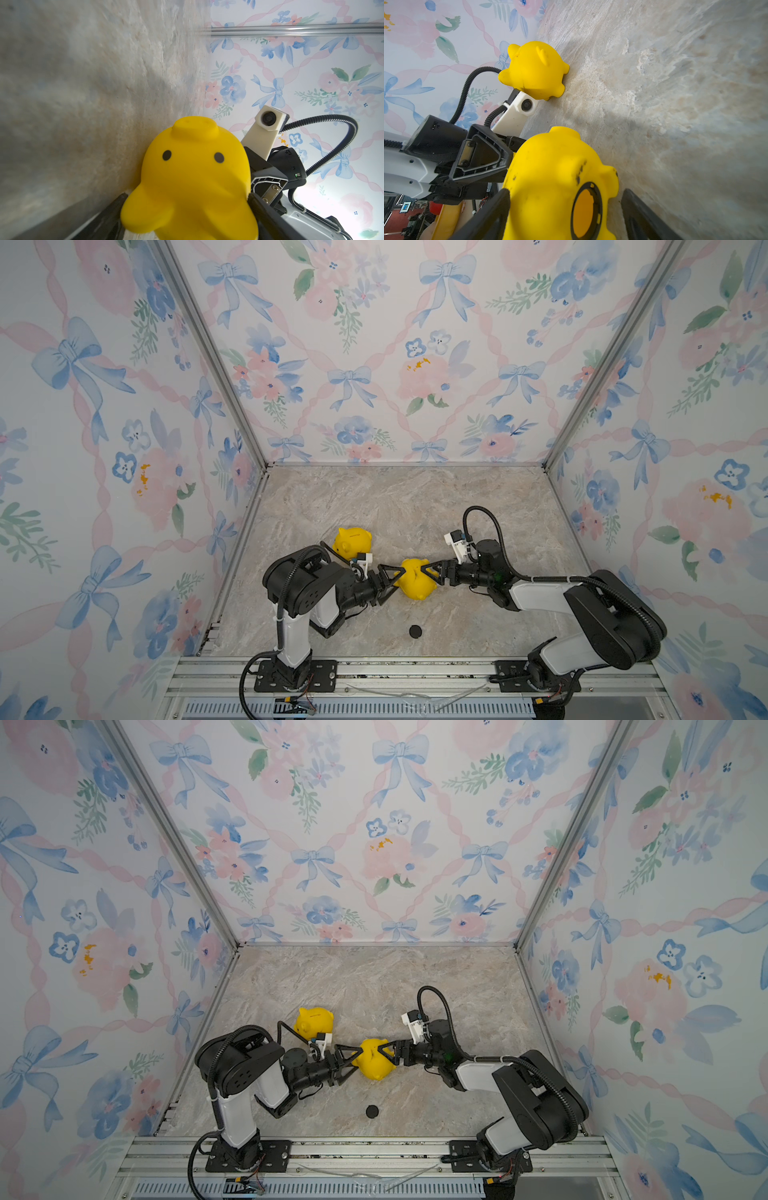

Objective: Open piggy banks
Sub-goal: Pick up the piggy bank from the center of the board.

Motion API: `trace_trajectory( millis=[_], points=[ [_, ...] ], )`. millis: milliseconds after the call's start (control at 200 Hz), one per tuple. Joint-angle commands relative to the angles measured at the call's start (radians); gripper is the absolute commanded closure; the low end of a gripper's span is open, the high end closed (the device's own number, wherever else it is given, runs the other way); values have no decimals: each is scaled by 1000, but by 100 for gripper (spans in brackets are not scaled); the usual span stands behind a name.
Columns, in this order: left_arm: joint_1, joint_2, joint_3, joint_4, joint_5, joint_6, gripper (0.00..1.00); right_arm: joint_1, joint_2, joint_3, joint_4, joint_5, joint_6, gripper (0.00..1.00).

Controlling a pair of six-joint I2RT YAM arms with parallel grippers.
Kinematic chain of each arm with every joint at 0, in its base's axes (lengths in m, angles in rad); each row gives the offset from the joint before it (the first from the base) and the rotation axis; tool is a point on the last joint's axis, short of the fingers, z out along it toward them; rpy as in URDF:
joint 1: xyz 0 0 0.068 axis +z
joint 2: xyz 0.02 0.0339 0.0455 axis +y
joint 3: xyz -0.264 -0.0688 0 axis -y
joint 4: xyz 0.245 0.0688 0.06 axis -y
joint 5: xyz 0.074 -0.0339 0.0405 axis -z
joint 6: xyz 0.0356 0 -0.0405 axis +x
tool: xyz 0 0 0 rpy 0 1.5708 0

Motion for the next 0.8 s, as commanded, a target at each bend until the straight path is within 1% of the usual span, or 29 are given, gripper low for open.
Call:
trace_trajectory(
  millis=[0, 65, 160, 265, 345, 505, 695, 795],
  points=[
    [-2, -23, 8, 142, -15, -12, 10, -8, 54, -48, -174, 67, -27, 15],
    [-2, -25, 13, 142, -15, -13, 10, -8, 57, -47, -170, 66, -26, 15],
    [-2, -19, 19, 142, -14, -15, 13, -8, 59, -48, -165, 65, -24, 15],
    [-3, -15, 20, 142, -9, -11, 19, -8, 59, -52, -165, 65, -25, 16],
    [-5, -18, 22, 142, -8, -9, 19, -8, 60, -53, -163, 65, -24, 15],
    [-7, -28, 23, 142, -6, -5, 25, -8, 59, -56, -150, 64, -16, 15],
    [-7, -37, 32, 132, 12, 14, 36, -8, 21, -60, -121, 55, 6, 14],
    [-7, -45, 32, 124, 20, 26, 39, -8, -13, -57, -126, 55, 8, 12]
  ],
)
